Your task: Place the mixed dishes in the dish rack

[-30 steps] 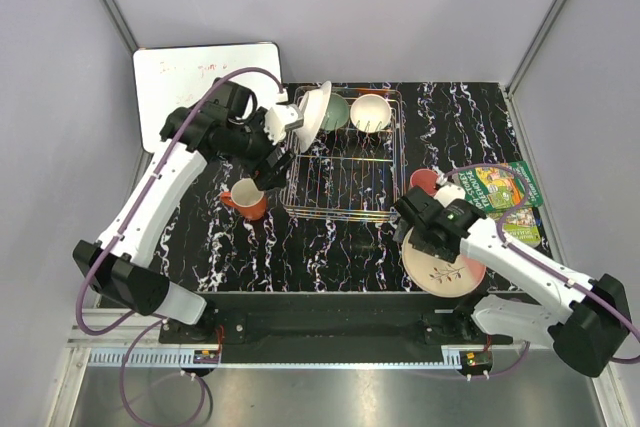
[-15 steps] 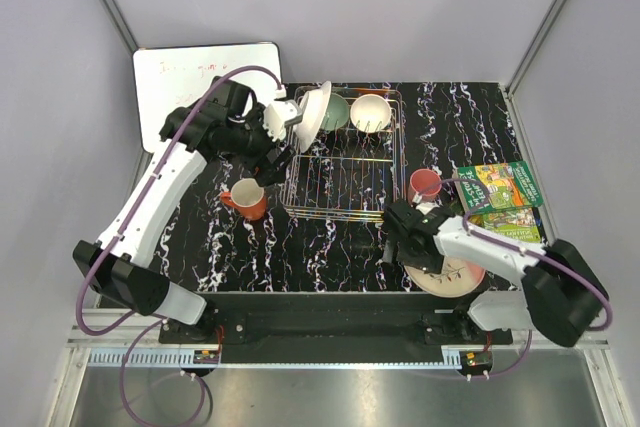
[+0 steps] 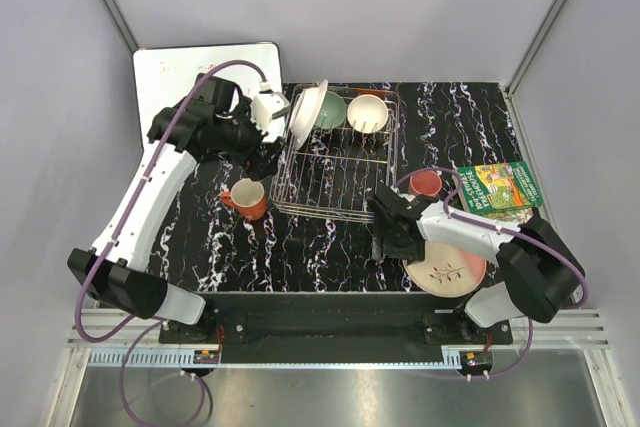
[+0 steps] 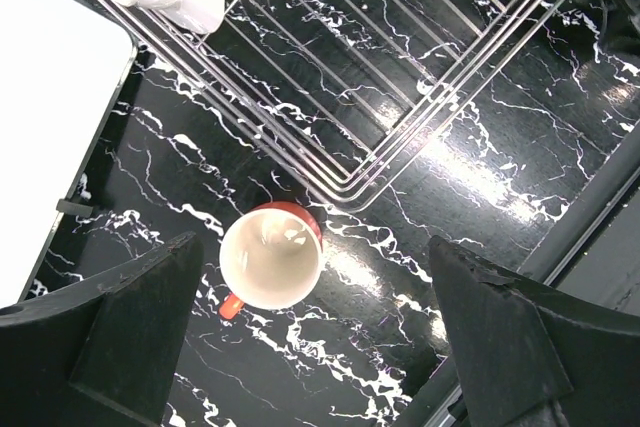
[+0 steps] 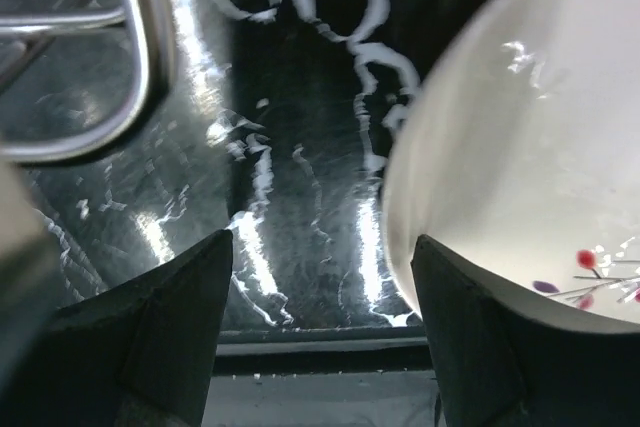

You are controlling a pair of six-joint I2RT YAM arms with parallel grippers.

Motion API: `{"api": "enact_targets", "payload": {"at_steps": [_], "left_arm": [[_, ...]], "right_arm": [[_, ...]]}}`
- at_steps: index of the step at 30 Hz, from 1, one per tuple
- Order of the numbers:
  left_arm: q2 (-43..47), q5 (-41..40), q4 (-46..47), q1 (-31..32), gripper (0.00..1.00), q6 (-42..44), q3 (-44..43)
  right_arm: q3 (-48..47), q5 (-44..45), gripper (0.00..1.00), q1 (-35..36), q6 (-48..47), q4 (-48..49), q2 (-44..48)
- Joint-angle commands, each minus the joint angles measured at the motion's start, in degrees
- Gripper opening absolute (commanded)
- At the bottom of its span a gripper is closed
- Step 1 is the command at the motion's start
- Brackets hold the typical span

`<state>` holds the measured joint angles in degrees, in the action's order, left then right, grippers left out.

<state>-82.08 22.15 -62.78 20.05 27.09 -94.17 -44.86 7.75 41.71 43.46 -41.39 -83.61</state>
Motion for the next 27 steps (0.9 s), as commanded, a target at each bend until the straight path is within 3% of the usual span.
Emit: {"api": "enact_targets", "payload": {"at_steps": [1, 8, 21, 27], "left_arm": [[2.3, -0.4, 2.8, -0.5, 0.99, -0.3, -1.5], [3.4, -0.5, 3.4, -0.8, 0.99, -0.2, -0.5], [3.2, 1.7, 3.5, -0.5, 0.99, -0.3, 1.2], [3.2, -0.4, 3.1, 2.0, 0.99, 4.2, 5.4]], "right_arm": [[1.1, -13.5, 0.80, 2.9, -3.5, 10.7, -3.5], [-2.5, -15.7, 0.85, 11.1, -5.2, 11.2, -6.0], [5.9, -15.5, 0.88, 14.3, 3.0, 13.7, 2.6], [8.8, -15.8, 0.87, 15.8, 5.7, 14.0, 5.3]]}}
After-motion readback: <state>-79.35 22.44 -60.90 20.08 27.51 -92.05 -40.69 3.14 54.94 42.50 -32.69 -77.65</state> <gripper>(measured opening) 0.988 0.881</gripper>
